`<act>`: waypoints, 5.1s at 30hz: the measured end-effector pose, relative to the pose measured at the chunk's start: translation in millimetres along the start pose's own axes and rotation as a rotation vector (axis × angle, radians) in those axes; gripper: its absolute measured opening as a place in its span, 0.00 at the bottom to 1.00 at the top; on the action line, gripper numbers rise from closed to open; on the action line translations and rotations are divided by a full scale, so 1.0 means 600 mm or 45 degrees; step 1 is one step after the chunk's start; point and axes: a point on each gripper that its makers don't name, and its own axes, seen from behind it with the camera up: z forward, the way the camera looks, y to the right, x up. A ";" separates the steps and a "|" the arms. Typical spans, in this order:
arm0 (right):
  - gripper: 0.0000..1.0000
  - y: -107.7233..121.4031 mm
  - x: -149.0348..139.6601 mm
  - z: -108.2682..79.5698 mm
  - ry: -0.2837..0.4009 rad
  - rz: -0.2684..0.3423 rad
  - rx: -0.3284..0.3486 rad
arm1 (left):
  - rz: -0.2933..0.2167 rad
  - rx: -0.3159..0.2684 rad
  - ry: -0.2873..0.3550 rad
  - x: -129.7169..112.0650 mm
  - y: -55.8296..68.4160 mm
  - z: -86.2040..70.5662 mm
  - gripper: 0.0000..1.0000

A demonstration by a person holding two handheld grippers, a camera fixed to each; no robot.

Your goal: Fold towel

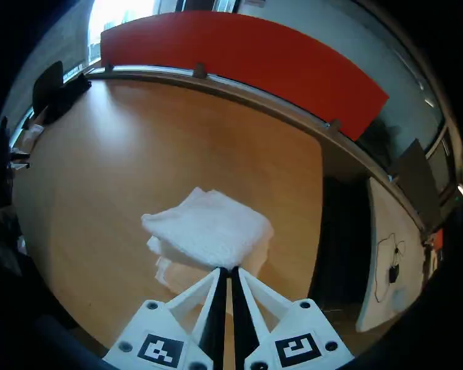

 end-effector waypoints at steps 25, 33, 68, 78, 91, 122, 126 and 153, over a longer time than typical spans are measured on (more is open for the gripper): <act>0.05 0.019 -0.101 0.057 -0.150 0.141 -0.059 | 0.006 0.027 -0.025 -0.015 -0.016 -0.006 0.79; 0.05 0.026 -0.130 0.075 -0.212 0.155 -0.087 | 0.013 0.031 -0.034 -0.017 -0.014 -0.003 0.79; 0.84 0.052 -0.171 0.084 -0.307 0.169 -0.190 | 0.010 0.028 -0.038 -0.012 -0.012 0.002 0.79; 0.96 0.065 -0.175 0.075 -0.308 0.166 -0.245 | 0.008 0.025 -0.031 -0.012 -0.013 0.000 0.79; 1.00 0.047 -0.163 0.067 -0.276 0.182 -0.220 | 0.001 0.020 -0.016 -0.007 -0.017 -0.003 0.79; 1.00 0.014 -0.119 0.060 -0.074 0.630 -0.260 | -0.049 0.034 0.014 0.004 -0.025 -0.008 0.79; 1.00 0.012 -0.118 0.061 -0.040 0.776 -0.254 | -0.048 0.035 0.017 0.008 -0.026 -0.007 0.79; 1.00 0.042 -0.013 -0.008 0.469 0.761 -0.523 | -0.104 0.091 0.116 0.062 -0.054 -0.022 0.79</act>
